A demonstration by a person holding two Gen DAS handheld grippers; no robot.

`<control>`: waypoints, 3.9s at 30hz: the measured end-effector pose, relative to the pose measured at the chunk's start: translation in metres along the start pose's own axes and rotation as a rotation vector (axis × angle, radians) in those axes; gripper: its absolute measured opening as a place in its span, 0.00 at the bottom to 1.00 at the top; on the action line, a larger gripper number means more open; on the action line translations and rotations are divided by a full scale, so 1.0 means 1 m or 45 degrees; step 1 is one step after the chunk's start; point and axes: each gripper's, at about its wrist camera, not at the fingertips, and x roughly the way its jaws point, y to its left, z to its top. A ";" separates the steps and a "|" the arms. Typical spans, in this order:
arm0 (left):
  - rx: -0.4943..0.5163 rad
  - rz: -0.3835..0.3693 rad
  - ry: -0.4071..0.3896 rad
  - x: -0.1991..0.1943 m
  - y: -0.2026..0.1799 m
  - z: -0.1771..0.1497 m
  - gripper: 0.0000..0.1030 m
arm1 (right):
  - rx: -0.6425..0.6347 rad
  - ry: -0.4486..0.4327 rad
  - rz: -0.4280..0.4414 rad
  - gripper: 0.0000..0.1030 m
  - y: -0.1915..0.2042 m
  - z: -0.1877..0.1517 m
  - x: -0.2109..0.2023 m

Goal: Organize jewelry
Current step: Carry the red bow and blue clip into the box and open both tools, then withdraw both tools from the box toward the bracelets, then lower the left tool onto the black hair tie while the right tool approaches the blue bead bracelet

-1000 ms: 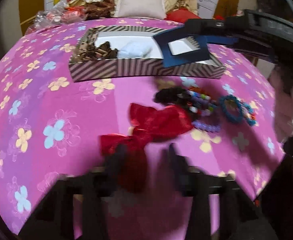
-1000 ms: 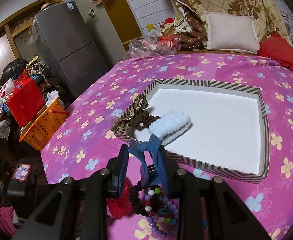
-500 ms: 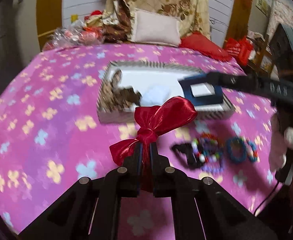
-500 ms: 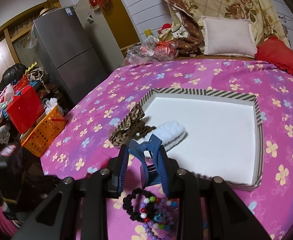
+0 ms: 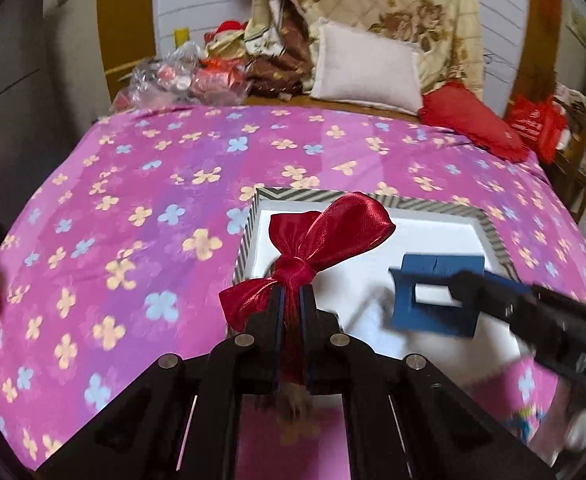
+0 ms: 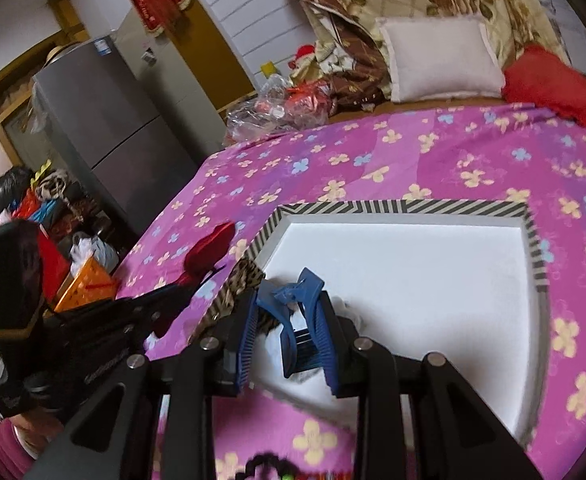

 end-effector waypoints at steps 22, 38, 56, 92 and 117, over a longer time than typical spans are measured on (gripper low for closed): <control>-0.033 0.024 0.140 0.074 0.001 -0.001 0.34 | 0.302 0.142 0.004 0.59 -0.069 0.014 0.076; -0.060 0.056 0.035 -0.018 0.001 -0.051 0.36 | 0.015 0.035 -0.173 0.59 -0.016 -0.027 -0.023; -0.070 0.097 -0.034 -0.082 -0.017 -0.125 0.36 | -0.138 -0.010 -0.295 0.67 0.024 -0.106 -0.103; -0.092 -0.196 0.146 -0.064 -0.051 -0.153 0.36 | -0.194 0.058 -0.368 0.67 -0.001 -0.159 -0.130; -0.236 -0.316 0.256 -0.036 -0.043 -0.155 0.36 | -0.229 0.103 -0.462 0.60 -0.021 -0.179 -0.138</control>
